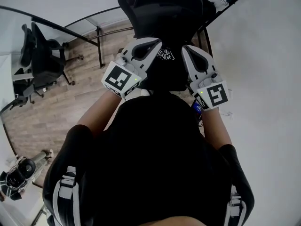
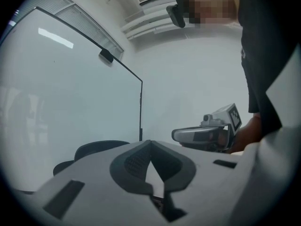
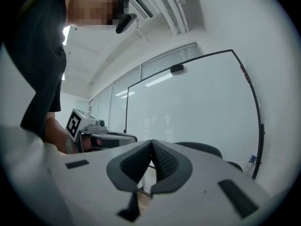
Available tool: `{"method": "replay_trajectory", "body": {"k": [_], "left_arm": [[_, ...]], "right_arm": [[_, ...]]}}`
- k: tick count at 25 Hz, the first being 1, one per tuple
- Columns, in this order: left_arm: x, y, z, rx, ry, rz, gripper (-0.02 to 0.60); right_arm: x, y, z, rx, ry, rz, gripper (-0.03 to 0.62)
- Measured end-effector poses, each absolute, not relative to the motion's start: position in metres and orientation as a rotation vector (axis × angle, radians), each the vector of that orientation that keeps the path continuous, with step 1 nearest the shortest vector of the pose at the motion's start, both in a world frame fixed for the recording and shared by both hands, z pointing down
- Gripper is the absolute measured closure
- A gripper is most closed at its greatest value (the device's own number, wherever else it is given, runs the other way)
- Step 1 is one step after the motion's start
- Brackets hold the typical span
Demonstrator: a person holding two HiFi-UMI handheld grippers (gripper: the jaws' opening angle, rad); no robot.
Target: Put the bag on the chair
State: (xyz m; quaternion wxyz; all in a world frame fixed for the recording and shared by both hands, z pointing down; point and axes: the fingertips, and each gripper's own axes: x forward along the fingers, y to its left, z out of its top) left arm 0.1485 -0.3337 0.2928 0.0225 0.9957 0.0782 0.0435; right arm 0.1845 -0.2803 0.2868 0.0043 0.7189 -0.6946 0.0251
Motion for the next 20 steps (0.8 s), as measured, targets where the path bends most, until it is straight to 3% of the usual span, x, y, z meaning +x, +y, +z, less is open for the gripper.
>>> {"method": "replay_trajectory", "body": {"k": [20], "left_arm": [[0.1433, -0.335, 0.2879, 3.087, 0.25, 0.091, 0.575]], "right_arm": [[0.1762, -0.2837, 0.2958, 2.247, -2.171, 0.114, 0.594]]}}
